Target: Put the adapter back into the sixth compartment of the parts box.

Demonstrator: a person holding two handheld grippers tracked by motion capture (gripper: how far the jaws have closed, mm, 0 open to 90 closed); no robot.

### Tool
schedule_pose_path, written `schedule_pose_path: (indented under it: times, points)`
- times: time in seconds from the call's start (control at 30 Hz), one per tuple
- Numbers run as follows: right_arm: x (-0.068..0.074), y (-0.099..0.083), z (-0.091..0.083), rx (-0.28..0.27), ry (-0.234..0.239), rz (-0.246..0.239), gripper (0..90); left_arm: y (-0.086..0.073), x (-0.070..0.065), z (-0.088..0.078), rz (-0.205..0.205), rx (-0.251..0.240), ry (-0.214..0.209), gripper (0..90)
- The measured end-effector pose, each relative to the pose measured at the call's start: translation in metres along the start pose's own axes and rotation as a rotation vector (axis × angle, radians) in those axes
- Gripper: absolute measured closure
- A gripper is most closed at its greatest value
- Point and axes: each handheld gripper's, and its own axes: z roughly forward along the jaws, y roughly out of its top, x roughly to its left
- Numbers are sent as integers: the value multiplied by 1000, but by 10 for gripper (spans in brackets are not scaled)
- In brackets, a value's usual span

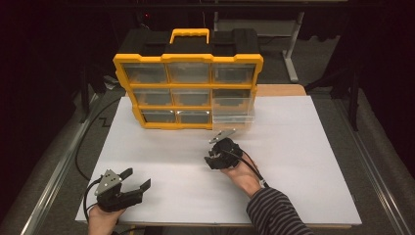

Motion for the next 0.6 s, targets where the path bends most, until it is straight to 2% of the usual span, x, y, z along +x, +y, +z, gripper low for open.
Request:
schedule_pose_path:
  times: [0.13,0.3,0.43,0.6]
  points:
    - [1,6,6,23,-1,-12,464,0,0,0,0,5,-1,207]
    - [0,12,12,66,-11,0,493,1,-1,-1,4,6,-3,208]
    - [1,16,15,73,-30,-11,534,1,-1,-1,4,7,-5,209]
    - [3,20,20,101,-19,-18,564,1,-1,-1,3,6,-7,212]
